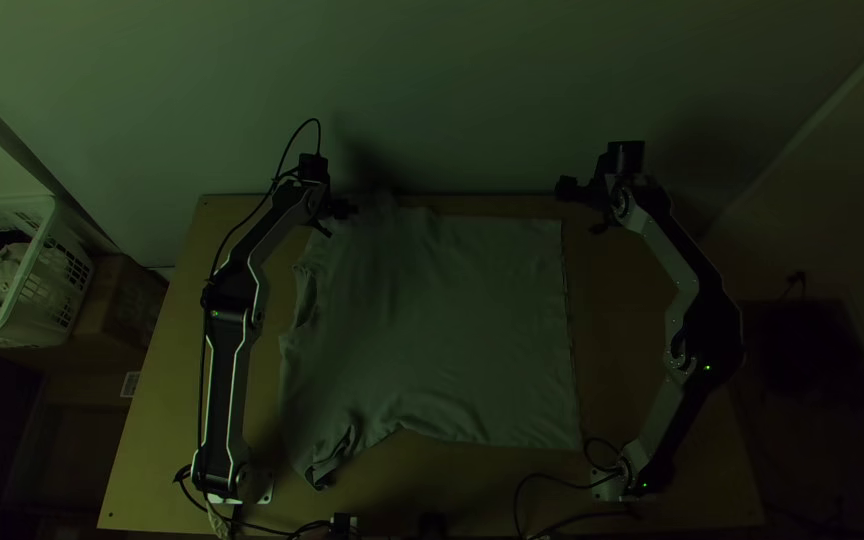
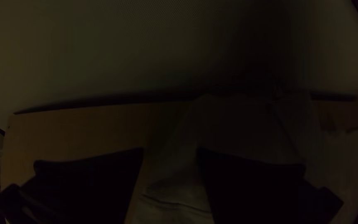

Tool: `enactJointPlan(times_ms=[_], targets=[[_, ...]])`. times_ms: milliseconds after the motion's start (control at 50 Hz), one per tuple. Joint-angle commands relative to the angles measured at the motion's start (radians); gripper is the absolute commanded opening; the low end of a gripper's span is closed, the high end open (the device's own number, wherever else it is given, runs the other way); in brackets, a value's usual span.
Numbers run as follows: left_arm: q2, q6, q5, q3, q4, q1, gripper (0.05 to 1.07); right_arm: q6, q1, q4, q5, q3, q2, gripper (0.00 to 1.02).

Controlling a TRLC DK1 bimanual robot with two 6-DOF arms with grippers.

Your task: Fold the t-shirt

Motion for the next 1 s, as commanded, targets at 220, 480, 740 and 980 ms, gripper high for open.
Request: enactJointPlan(times_ms=[220, 480, 740, 980], targets=[[0.034, -0.015, 0.020, 0.008, -0.029, 0.017, 0.08, 0.018, 0.014, -0.005, 0.007, -0.050, 0.017, 0.98], [-0.011, -0.044, 0.049, 0.013, -0.050, 0.045, 0.08, 0.022, 0.031, -0.008, 0.007, -0.049, 0.029, 0.98], [-0.054, -0.064, 0.067, 0.013, -0.067, 0.049, 0.08, 0.049, 0.037, -0.096, 0.007, 0.036, 0.118, 0.98], [-0.088, -0.081, 0.092, 0.013, -0.081, 0.046, 0.08, 0.072, 0.037, -0.197, 0.007, 0.189, 0.245, 0.96]])
